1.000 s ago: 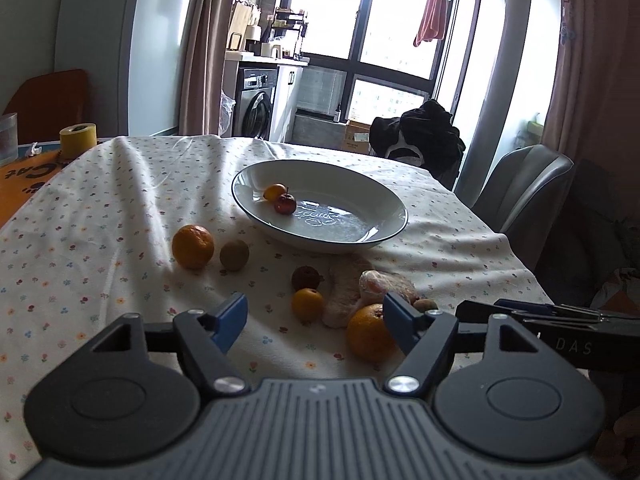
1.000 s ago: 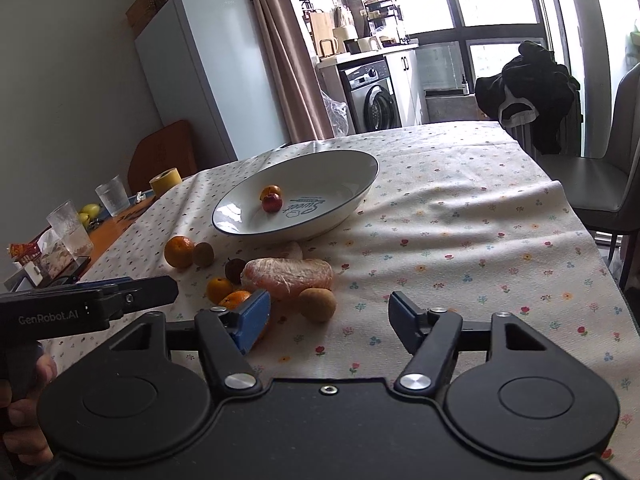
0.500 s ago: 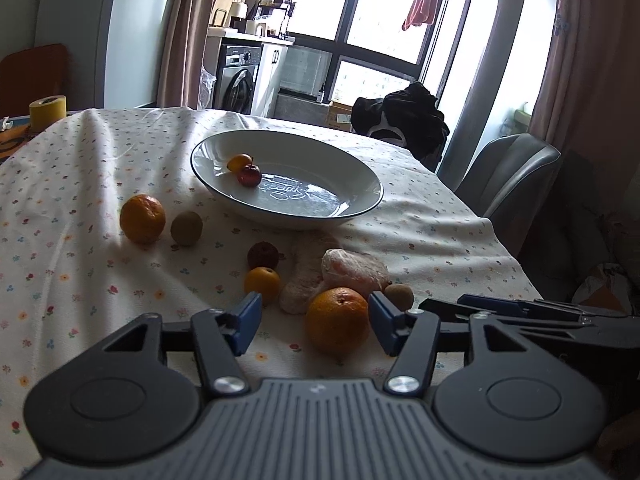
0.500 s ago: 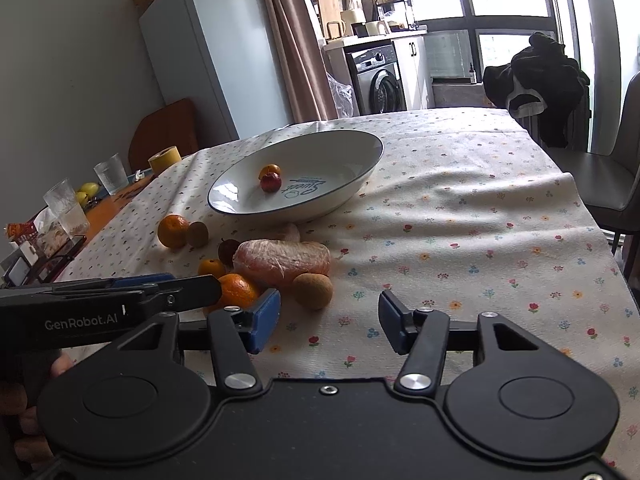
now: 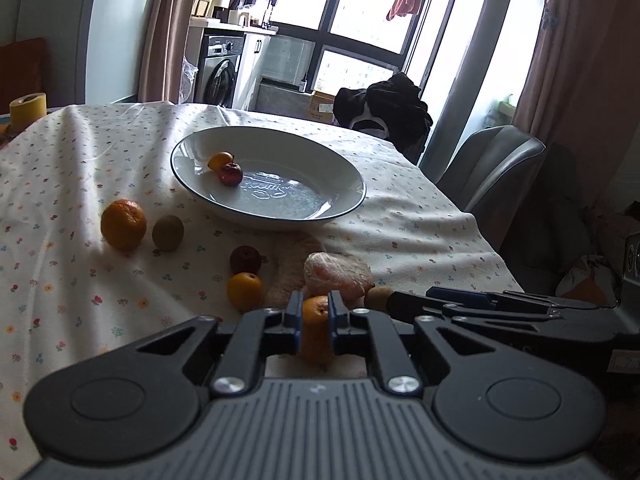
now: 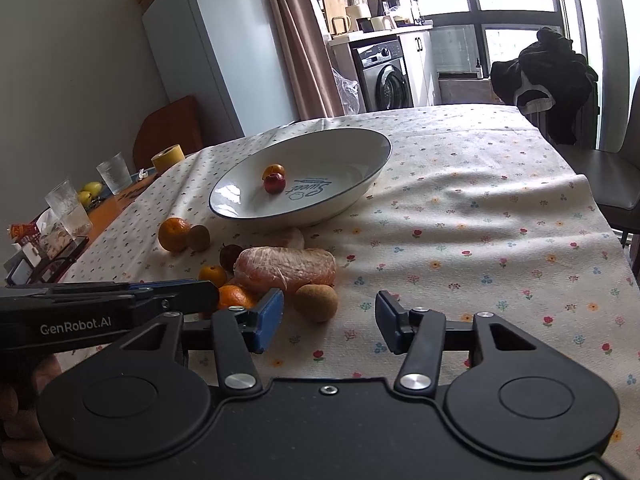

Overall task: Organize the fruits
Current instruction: 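Grasp large orange with left tool while right tool grasps brown kiwi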

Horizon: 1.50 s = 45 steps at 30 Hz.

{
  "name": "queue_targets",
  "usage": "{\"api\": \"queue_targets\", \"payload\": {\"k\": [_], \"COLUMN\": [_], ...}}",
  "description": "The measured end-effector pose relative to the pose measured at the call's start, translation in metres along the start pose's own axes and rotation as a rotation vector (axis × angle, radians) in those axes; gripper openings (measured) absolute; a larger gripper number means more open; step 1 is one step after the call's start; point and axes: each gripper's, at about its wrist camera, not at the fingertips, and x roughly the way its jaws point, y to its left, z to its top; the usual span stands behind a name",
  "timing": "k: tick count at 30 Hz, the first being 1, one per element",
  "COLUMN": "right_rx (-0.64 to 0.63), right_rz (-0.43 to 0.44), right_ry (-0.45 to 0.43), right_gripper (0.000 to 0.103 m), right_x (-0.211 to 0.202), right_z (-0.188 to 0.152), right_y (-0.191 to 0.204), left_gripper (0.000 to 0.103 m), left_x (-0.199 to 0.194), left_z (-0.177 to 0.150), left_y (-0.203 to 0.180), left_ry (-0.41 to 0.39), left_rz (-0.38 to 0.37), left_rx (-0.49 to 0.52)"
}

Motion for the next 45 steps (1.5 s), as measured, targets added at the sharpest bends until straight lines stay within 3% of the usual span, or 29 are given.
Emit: {"api": "queue_targets", "payload": {"k": [7, 9, 11, 13, 19, 26, 28, 36, 40, 45], "right_rx": [-0.025, -0.03, -0.025, -0.026, -0.02, -0.011, -0.008, -0.014, -0.017, -0.026], "right_rz": [-0.002, -0.004, -0.007, -0.009, -0.001, -0.01, -0.011, -0.008, -0.01, -0.012], "right_ry": [0.025, 0.037, 0.056, 0.052, 0.049, 0.046, 0.044, 0.028, 0.03, 0.04], "right_gripper": [0.051, 0.043, 0.03, 0.023, 0.022, 0.022, 0.022, 0.029, 0.041, 0.039], "right_x": [0.01, 0.013, 0.018, 0.018, 0.011, 0.003, 0.001, 0.003, 0.007, 0.013], "right_z": [0.001, -0.001, -0.002, -0.003, -0.003, -0.005, -0.005, -0.006, -0.006, -0.004], "right_y": [0.007, 0.008, 0.007, 0.007, 0.005, 0.001, 0.0, 0.0, 0.003, 0.006], "left_gripper": [0.012, 0.014, 0.015, 0.021, 0.047, 0.046, 0.039, 0.036, 0.036, 0.036], "left_x": [0.0, 0.001, 0.001, 0.001, -0.002, 0.016, 0.019, 0.002, -0.003, -0.004], "left_z": [0.001, -0.001, -0.001, 0.0, 0.0, -0.006, -0.008, -0.001, 0.004, 0.005], "left_y": [0.005, 0.004, 0.004, 0.005, 0.001, -0.004, -0.004, 0.004, 0.011, 0.015], "left_ry": [0.017, 0.015, 0.015, 0.023, 0.009, 0.087, 0.099, 0.04, 0.028, 0.018], "left_rz": [0.006, 0.003, 0.007, 0.005, -0.01, -0.021, -0.019, 0.016, 0.032, 0.04], "left_rx": [-0.016, -0.011, -0.01, -0.025, -0.023, -0.002, -0.002, 0.018, 0.009, 0.001]}}
